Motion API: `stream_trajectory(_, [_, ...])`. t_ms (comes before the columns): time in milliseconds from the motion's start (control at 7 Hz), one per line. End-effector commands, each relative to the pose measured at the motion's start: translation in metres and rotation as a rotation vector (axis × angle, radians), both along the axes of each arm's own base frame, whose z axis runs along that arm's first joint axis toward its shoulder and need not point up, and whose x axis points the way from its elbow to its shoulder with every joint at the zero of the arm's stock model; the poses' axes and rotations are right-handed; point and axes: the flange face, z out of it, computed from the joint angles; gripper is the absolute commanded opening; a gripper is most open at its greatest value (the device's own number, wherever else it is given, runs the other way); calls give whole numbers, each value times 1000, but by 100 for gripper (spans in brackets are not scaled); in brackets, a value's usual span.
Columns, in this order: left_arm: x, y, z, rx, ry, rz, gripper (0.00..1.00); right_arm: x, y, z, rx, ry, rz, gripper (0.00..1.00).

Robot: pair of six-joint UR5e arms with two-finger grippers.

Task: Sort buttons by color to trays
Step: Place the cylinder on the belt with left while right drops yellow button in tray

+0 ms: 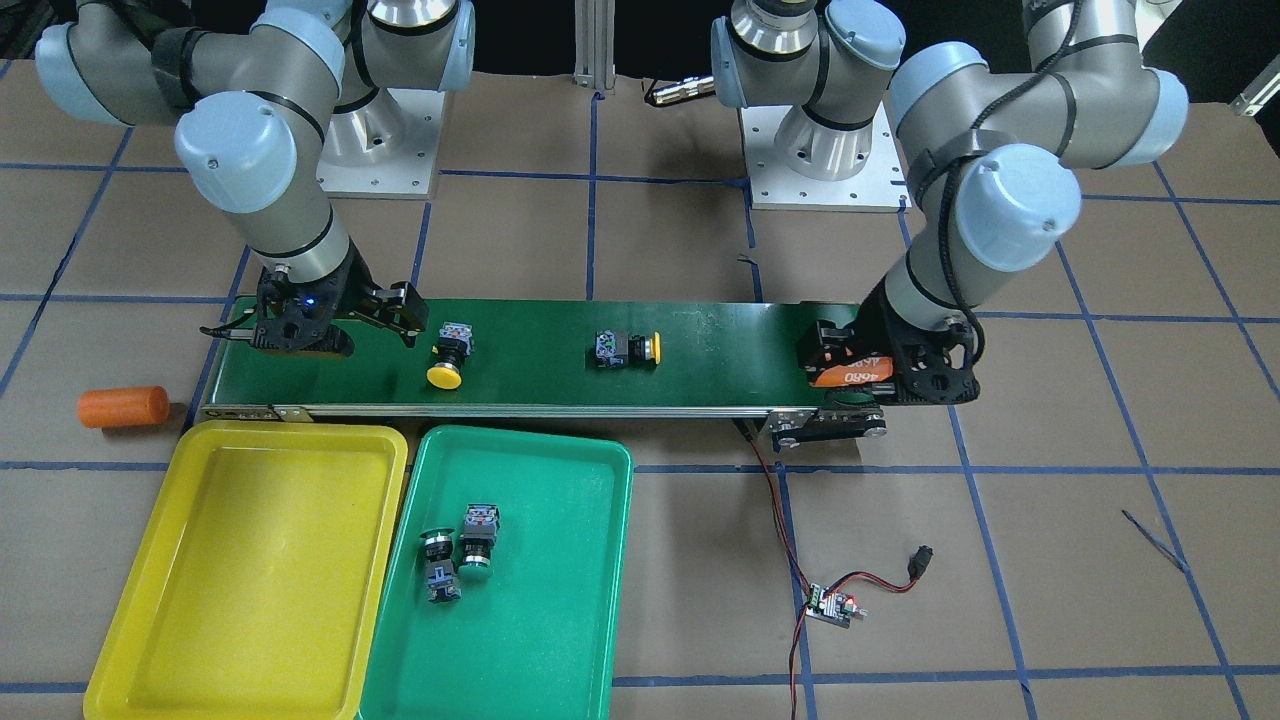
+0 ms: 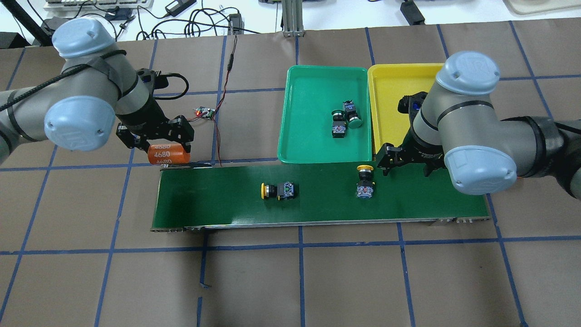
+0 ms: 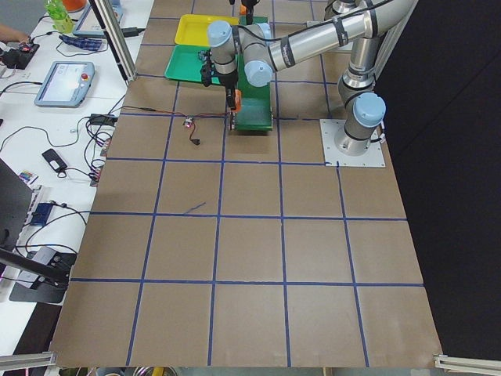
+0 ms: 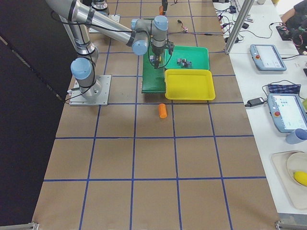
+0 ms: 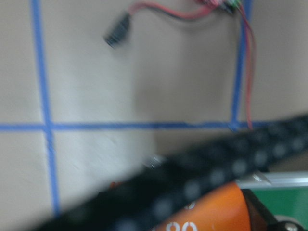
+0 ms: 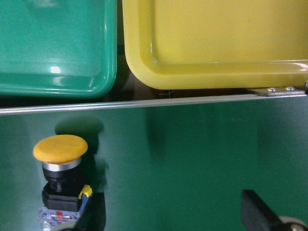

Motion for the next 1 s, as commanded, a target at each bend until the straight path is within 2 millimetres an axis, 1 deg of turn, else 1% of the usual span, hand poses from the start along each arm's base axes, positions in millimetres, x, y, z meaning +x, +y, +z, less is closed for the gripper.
stream_trajectory(0, [-32, 45, -32, 8, -2, -18, 14, 51, 12, 4, -13, 12, -41, 100])
stream_trajectory(143, [-33, 50, -49, -40, -4, -29, 18, 60, 11, -5, -30, 17, -10, 100])
stream_trajectory(286, [-33, 57, -61, -35, -3, -25, 44, 62, 8, -20, -8, 24, -11, 100])
stream_trajectory(429, [-33, 55, -67, -29, 0, -36, 60, 60, 7, -22, -5, 25, -12, 94])
stream_trajectory(571, [-32, 53, -65, -37, 0, -34, 100, 60, 11, -33, 20, 31, -12, 85])
stream_trajectory(714, [-32, 52, -59, -53, 0, -32, 100, 58, 15, -38, 31, 34, -10, 61])
stream_trajectory(857, [-32, 50, -44, -84, -1, -32, 100, 53, 15, -42, 35, 77, -8, 35])
